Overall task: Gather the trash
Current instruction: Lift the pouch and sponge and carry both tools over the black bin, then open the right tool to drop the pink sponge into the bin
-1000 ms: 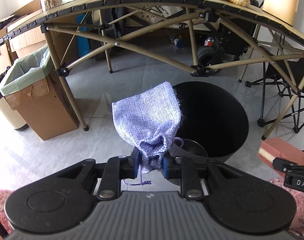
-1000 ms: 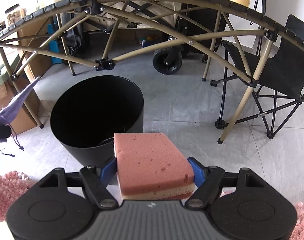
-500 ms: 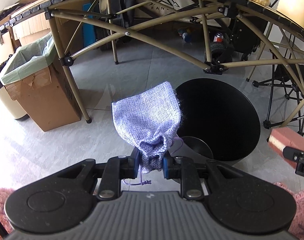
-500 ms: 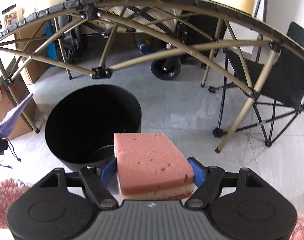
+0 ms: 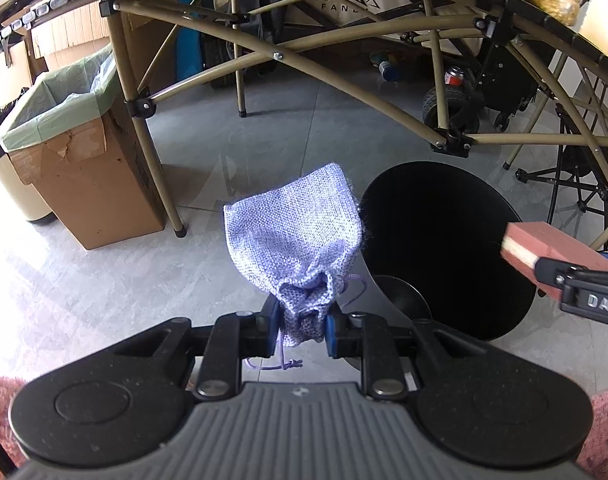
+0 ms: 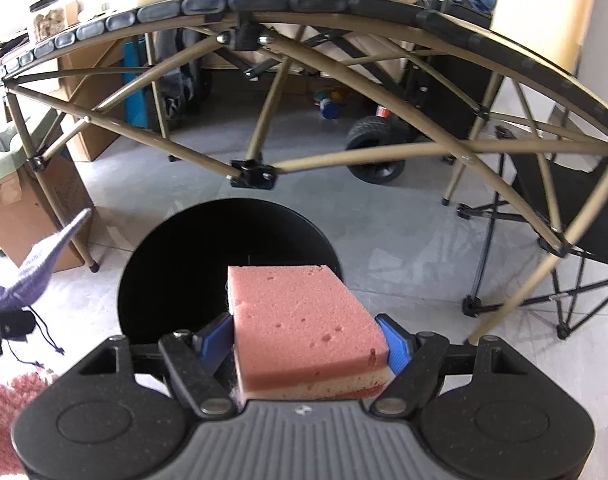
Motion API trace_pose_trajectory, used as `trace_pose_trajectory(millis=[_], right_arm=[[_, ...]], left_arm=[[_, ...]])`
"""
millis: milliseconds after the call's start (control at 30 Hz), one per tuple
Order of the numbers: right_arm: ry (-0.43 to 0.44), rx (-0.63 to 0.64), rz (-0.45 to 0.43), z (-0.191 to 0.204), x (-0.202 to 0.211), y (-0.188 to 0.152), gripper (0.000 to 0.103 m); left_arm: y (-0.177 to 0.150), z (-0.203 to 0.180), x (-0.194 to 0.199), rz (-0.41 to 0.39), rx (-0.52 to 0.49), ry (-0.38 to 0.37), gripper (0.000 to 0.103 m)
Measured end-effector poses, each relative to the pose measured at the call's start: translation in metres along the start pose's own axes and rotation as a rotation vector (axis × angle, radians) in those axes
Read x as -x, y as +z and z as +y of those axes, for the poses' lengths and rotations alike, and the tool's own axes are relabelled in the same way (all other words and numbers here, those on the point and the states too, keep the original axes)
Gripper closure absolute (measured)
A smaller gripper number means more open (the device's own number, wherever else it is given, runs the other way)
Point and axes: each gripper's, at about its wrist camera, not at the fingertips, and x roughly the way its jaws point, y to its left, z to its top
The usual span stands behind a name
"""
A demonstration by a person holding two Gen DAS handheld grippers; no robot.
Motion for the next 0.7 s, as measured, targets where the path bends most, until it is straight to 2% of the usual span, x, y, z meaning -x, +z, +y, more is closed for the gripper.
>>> trace_pose_trajectory(millis=[500, 700], right_arm=[[0.054, 0.021, 0.093, 0.026, -0.049, 0.017, 0.028], [0.074, 0.032, 0.099, 0.031, -0.057, 0.019, 0.027]], left_arm=[[0.008, 0.001, -0.015, 0.019, -0.004, 0.031, 0.081], [0.008, 0.001, -0.015, 0.021, 0.001, 0.030, 0.081]])
